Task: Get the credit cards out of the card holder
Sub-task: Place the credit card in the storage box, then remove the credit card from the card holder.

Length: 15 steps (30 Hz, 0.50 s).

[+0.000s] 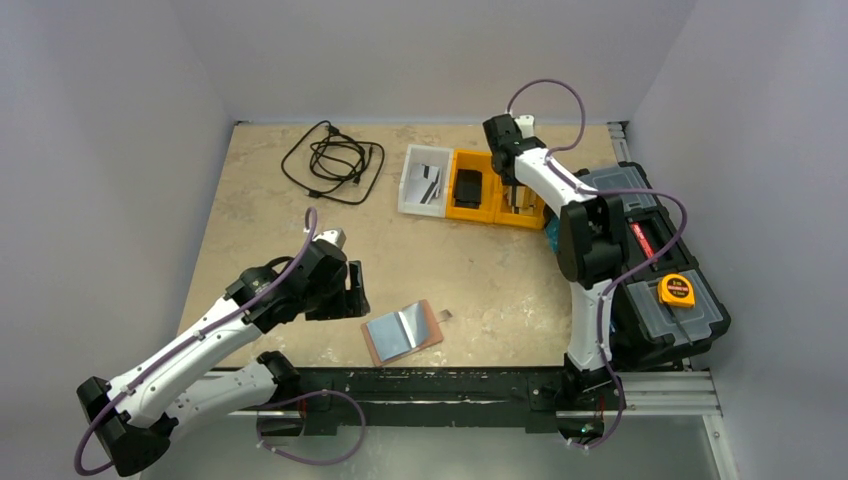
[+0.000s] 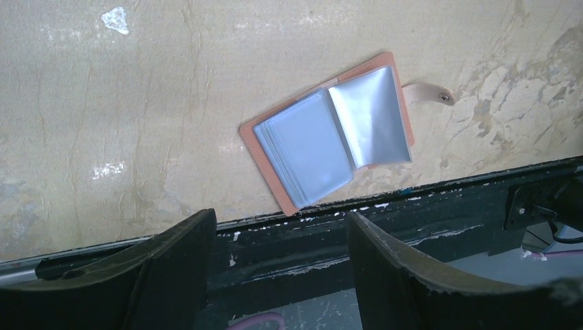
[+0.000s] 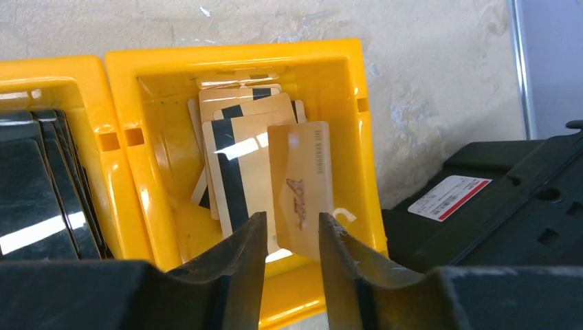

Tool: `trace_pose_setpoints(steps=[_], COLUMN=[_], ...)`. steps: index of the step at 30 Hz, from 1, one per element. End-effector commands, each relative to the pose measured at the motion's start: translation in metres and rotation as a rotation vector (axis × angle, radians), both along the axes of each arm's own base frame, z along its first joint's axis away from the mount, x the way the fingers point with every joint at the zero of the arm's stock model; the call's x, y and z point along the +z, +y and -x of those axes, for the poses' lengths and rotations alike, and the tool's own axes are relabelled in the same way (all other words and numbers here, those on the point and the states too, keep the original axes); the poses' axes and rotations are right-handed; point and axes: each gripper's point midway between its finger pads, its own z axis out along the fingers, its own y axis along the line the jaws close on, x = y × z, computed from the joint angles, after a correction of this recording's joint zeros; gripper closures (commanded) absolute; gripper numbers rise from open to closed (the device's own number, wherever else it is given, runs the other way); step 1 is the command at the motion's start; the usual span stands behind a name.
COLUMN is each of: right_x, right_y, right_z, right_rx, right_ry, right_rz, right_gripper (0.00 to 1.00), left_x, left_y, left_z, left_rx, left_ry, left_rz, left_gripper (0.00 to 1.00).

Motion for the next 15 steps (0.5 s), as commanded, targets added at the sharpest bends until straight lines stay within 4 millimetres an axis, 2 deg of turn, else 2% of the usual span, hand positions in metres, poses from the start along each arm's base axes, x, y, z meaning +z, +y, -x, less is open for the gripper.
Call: trace_pose_setpoints(steps=[1, 3, 7, 12, 15], right_x=[0.058, 0.071, 0.096, 0.116, 0.125], right_y=[0.003, 0.010, 0.027, 0.047, 0.073], right_z=[-0.005, -0.001, 0.019, 0.060, 0.089], right_rx=[-0.003, 0.018, 0.052, 0.108, 0.195], right_ry=[-0.114, -0.132, -0.159, -0.197, -0.231], right_rz=[-0.044, -0.075, -0.169, -0.302, -0.382], right_gripper=[0.60, 0.52, 0.44, 0.42, 0.43], left_x=[0.007, 0.006, 0.003, -0.001, -0.004], left_y=[-0.001, -0.002, -0.004, -0.004, -0.003], left_z=[-0.005, -0.005, -0.007, -0.008, -0.008], left_rx=[0.013, 0.014, 0.020, 0.018, 0.022], left_ry=[-0.019, -0.019, -0.017, -0.009, -0.006], left_rz=[0.018, 0.019, 0.022, 0.011, 0.005], left_gripper=[0.30, 0.30, 0.30, 0.30, 0.30])
